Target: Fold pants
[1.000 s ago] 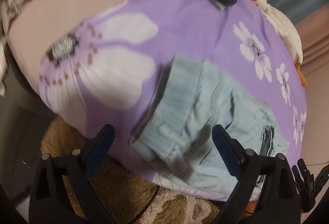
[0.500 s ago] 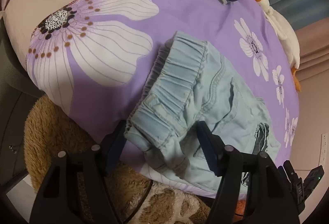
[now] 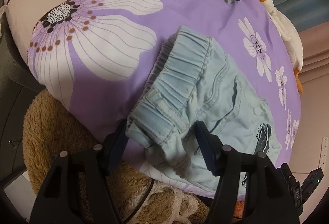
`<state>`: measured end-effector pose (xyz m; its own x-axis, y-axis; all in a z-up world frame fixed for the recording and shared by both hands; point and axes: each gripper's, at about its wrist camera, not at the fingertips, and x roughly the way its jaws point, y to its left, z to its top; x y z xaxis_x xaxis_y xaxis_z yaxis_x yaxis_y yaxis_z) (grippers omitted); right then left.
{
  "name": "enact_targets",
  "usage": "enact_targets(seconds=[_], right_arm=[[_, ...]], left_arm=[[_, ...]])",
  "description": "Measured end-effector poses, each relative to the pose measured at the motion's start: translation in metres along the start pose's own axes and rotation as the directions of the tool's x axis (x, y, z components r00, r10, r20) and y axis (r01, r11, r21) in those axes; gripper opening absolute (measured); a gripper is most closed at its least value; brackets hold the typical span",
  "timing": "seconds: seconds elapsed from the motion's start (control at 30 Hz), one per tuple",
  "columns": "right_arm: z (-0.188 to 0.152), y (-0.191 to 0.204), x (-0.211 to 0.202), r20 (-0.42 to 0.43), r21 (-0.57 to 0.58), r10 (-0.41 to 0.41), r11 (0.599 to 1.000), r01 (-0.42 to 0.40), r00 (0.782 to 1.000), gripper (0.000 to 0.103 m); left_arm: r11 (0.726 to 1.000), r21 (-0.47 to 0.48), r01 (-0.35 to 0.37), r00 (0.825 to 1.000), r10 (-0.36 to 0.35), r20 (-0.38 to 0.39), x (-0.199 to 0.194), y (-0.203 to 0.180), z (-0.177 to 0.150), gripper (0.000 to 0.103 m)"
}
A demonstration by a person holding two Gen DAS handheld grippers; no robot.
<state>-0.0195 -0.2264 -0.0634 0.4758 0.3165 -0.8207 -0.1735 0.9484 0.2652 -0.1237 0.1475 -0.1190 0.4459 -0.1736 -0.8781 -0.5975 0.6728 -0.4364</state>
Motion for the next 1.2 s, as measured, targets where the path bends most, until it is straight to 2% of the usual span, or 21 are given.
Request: enact_targets(seconds=[0.2, 0.3, 0.47, 0.57, 0.77, 0.97, 1.07, 1.2], right_arm=[[-0.002, 0.001, 0.005, -0.013, 0.02, 0.015, 1.0, -0.015, 1.0, 0.097], [-0.001, 0.002, 0.006, -0.018, 0.022, 0.022, 1.0, -0.022, 1.0, 0.097], [-0.002, 0.001, 0.004, -0.005, 0.037, 0.021, 0.999, -0.021, 1.0, 0.097], [-0.004, -0.002, 0.002, -0.005, 0.045, 0.009, 0.999, -0.009, 1.0, 0.097], [-0.005, -0.013, -0.006, 0.017, 0.081, -0.002, 0.997, 0.001, 1.0, 0.097], [-0.007, -0.025, -0.01, 0.026, 0.125, 0.003, 0.992, -0.006, 1.0, 0.097], [-0.008, -0.031, -0.012, 0.031, 0.137, -0.002, 0.991, -0.002, 1.0, 0.097], [-0.01, -0.039, -0.016, 0.038, 0.161, -0.004, 0.987, -0.002, 0.999, 0.097]], left_arm=[[0.999, 0.001, 0.041, 0.999, -0.041, 0.005, 0.002, 0.002, 0.004, 0.062], [0.999, 0.042, 0.019, 1.0, -0.019, -0.006, 0.003, -0.002, 0.005, 0.055], [0.999, 0.034, 0.021, 1.0, -0.021, 0.005, 0.003, -0.01, 0.001, 0.036], [0.998, 0.06, 0.005, 1.0, -0.006, 0.022, -0.002, -0.021, 0.002, 0.034], [0.982, 0.161, 0.095, 0.988, -0.113, 0.105, -0.037, -0.054, 0.002, 0.033], [0.939, 0.289, 0.187, 0.966, -0.23, 0.121, -0.062, -0.098, 0.004, 0.032], [0.913, 0.364, 0.184, 0.962, -0.244, 0.125, -0.064, -0.123, -0.001, 0.032], [0.866, 0.453, 0.211, 0.955, -0.281, 0.093, -0.067, -0.15, -0.01, 0.032]])
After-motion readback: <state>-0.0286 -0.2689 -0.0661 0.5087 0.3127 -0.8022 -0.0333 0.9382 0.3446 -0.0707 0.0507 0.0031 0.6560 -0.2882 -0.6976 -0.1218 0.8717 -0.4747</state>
